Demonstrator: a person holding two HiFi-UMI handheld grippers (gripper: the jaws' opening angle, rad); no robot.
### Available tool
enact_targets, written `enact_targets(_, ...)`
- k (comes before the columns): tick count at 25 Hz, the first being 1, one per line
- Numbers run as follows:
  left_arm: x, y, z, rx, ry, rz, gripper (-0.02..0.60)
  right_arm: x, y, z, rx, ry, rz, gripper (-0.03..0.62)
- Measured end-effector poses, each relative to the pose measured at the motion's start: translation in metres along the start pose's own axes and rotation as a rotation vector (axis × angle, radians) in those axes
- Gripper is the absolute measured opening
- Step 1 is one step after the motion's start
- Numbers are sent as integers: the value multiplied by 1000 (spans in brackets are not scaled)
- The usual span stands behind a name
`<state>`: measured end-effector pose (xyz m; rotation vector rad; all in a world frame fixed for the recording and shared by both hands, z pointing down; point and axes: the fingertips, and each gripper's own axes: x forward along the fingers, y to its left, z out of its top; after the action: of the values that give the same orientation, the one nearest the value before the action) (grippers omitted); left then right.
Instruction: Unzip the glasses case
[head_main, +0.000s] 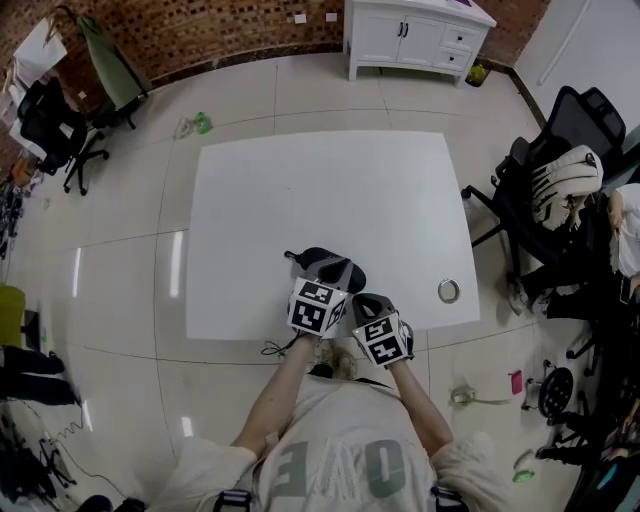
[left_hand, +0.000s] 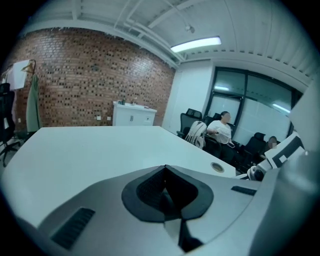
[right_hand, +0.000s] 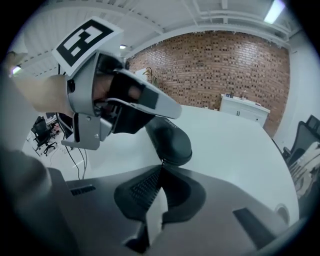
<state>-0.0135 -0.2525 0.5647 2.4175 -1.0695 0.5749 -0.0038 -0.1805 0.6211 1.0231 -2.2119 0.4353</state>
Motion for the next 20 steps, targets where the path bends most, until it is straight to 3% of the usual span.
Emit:
enact_targets(4,10,-10,-19,35,77,9,3,0,14,-4,-28,17,20,0)
enact_targets(7,9,-11,-23,-16,67,12,3,-5,3,-12,-23,26,-3,0)
enact_targets(20,3,-18,-30,-108,67,-32,3,1,-42,-18,-9,40,-45,0)
